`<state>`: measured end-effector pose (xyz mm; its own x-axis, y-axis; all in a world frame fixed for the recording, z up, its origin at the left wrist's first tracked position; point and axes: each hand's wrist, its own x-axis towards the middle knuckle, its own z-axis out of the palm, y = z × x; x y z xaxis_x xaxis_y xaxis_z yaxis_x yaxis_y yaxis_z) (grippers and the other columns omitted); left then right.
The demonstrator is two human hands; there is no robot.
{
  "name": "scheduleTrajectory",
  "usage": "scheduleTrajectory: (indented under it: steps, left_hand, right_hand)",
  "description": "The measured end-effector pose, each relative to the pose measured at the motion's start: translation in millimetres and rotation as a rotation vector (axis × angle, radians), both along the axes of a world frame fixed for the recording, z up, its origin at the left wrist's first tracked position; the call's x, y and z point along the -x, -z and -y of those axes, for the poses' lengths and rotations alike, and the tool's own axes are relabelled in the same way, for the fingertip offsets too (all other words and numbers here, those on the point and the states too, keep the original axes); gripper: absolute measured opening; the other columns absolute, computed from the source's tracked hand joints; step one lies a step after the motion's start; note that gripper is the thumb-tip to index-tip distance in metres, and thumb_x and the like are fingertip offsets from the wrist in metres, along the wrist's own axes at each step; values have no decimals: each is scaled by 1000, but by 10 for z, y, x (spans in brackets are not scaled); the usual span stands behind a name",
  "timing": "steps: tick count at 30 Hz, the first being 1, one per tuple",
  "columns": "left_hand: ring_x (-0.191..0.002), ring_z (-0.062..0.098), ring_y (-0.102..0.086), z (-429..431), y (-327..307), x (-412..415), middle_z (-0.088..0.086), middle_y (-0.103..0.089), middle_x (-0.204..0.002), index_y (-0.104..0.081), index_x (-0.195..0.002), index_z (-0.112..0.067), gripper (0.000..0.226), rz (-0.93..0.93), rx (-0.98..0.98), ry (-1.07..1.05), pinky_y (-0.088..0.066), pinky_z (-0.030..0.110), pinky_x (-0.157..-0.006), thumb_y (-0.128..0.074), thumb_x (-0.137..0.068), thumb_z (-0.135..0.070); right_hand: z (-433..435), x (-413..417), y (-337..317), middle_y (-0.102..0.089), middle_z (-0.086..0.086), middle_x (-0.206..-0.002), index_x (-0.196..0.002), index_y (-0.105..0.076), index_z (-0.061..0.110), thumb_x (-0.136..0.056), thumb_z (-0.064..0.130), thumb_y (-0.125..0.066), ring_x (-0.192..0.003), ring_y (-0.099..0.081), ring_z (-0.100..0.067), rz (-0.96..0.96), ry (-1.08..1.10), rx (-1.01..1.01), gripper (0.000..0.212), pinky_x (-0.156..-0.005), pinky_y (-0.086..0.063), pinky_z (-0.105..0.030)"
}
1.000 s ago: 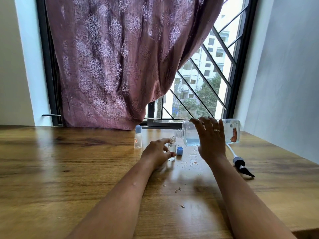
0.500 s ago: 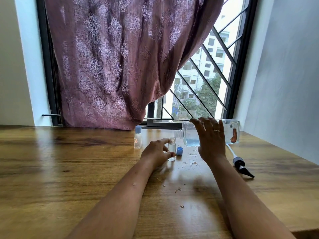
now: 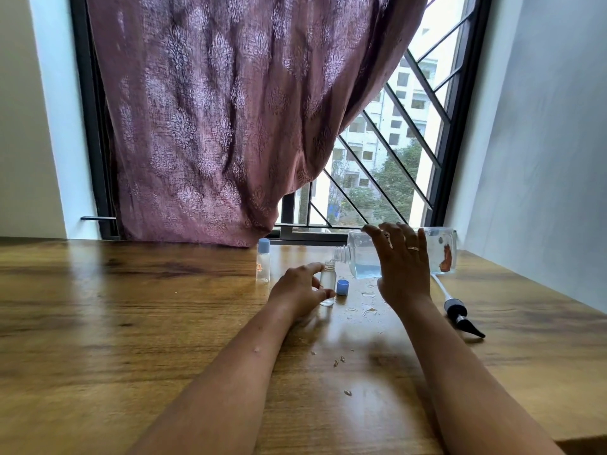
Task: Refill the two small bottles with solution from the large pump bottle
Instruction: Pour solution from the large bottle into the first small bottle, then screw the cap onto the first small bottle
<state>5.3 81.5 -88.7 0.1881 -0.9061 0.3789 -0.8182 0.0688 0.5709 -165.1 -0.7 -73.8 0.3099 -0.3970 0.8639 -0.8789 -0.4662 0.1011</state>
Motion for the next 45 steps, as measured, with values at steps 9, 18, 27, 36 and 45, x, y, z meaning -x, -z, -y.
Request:
scheduleTrajectory:
  steps: [9, 18, 27, 36, 45]
  left_hand:
    - [-105, 20, -62, 0, 9, -3, 4, -66, -117, -43, -138, -22, 65, -23, -2, 3, -49, 34, -92, -70, -81, -35]
    - [-101, 20, -63, -2, 2, 7, 4, -68, -111, -53, -126, -21, 51, -61, 7, -1, -49, 30, -87, -71, -80, -35]
    - [-103, 20, -63, -1, 2, 16, 6, -67, -113, -54, -126, -20, 50, -59, 9, 4, -47, 28, -87, -71, -80, -33]
    - [-102, 18, -63, 14, 22, 5, 6, -67, -113, -54, -124, -20, 50, -61, 7, 5, -49, 28, -87, -71, -80, -34]
    - [-100, 17, -63, 39, 33, -20, 4, -67, -111, -58, -116, -21, 42, -74, 1, -8, -49, 28, -87, -71, -79, -34]
  right_hand:
    - [-45, -12, 11, -48, -5, -129, -133, -31, 29, -49, -10, -65, -123, -41, -33, 20, 1, -92, 99, -112, -16, -49]
    - [-128, -18, -130, -42, -13, -135, -142, -25, 17, -55, 7, -65, -124, -39, -37, 395, -108, -247, 96, -110, -25, -50]
    - [-156, 7, -177, -30, -20, -147, -148, -4, 16, -61, 24, -82, -127, -35, -40, 681, -314, -340, 118, -106, -27, -47]
    - [-117, 69, -129, -24, -22, -147, -148, -6, 13, -65, 18, -81, -134, -25, -34, 779, -365, -409, 112, -110, -19, -45]
    - [-195, -38, -207, -52, -14, -126, -130, -47, 15, -80, 17, -54, -118, -45, -30, 292, -209, 237, 50, -102, -36, -39]
